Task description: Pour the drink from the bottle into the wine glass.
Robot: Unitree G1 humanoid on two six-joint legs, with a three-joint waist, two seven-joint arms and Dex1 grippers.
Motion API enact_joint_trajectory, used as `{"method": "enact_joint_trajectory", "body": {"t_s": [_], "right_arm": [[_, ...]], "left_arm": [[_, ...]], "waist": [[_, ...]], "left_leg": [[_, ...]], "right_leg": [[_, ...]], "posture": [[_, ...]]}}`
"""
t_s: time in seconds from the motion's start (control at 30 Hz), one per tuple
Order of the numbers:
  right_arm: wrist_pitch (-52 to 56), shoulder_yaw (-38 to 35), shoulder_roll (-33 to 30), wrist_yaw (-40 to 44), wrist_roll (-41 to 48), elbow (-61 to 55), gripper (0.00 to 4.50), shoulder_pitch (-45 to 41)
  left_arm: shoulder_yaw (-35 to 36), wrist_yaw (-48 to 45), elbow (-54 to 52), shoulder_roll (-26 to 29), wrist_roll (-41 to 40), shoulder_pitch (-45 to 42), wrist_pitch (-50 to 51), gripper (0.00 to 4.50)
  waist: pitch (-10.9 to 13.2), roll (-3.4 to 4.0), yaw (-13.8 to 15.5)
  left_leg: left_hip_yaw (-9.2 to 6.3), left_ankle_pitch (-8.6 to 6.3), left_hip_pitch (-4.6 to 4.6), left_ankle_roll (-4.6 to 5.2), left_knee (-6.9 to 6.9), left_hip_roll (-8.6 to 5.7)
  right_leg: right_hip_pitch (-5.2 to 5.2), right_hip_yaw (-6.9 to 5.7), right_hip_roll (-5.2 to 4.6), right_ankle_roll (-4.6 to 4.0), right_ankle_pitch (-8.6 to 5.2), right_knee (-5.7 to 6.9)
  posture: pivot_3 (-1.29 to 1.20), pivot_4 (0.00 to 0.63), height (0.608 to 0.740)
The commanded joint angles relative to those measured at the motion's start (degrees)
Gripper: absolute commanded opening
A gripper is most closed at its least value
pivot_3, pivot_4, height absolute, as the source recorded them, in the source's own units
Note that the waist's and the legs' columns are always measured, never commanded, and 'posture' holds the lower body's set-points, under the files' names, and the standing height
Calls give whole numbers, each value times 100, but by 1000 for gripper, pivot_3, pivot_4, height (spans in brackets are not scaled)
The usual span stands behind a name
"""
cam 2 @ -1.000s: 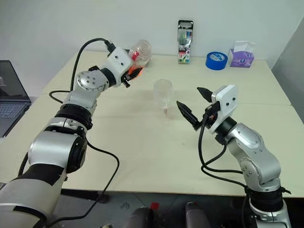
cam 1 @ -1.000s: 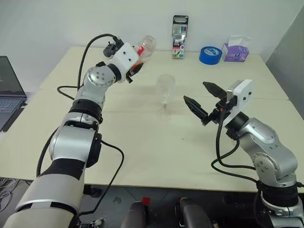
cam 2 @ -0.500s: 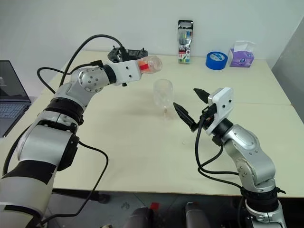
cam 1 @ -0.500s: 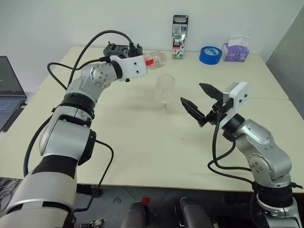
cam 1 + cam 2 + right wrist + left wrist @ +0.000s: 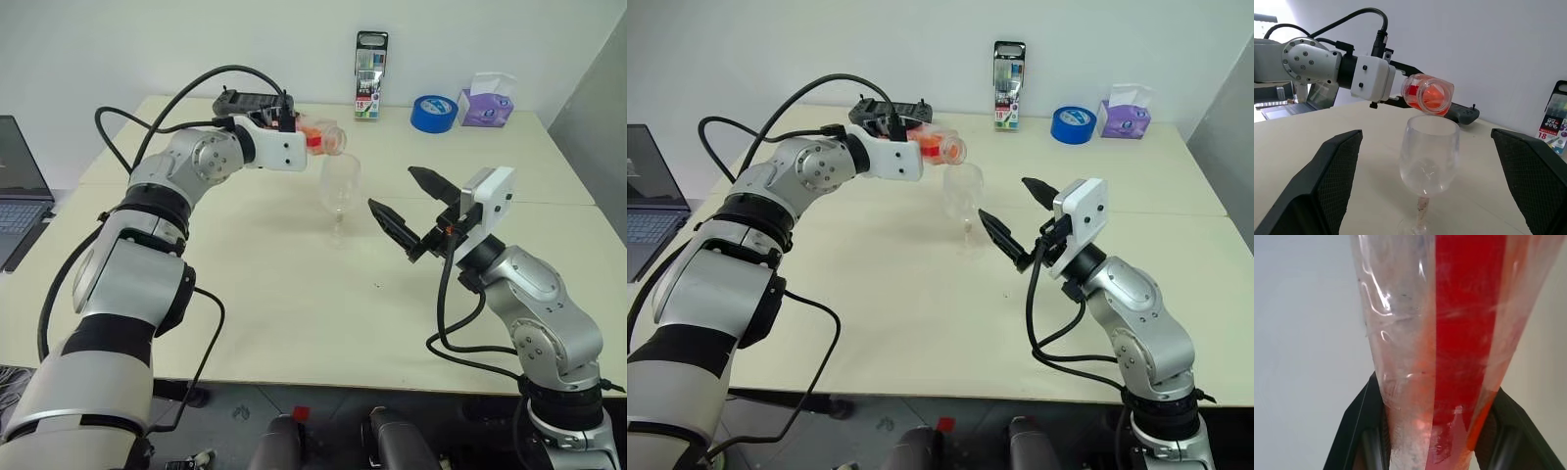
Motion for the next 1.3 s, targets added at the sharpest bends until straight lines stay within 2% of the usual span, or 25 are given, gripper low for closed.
{"method": "enact_joint_trajectory", "body": {"t_s": [0.03, 0.43, 1.3], "right_arm": [[-77, -29, -21, -41, -77, -227, 4500, -35], [-153, -7, 47, -4, -157, -200, 4500, 20], [-216, -11, 96, 72, -199, -146, 4500, 77]], "left_arm": [[-71, 256, -55, 134, 145, -363, -86, 1685], [-395, 693, 62, 193, 574, -650, -99, 1685], [-652, 985, 178, 252, 887, -819, -105, 1685]], "waist": [[0, 0, 0], [0, 0, -2], [0, 0, -2]], "left_leg": [[0, 0, 0, 0, 0, 0], [3, 0, 0, 0, 2, 0], [3, 0, 0, 0, 6, 0]], "right_leg": [[0, 0, 0, 0, 0, 0], [0, 3, 0, 0, 0, 1], [0, 2, -1, 0, 0, 6]], "posture": [[0, 150, 740], [0, 150, 740], [0, 150, 740]]}}
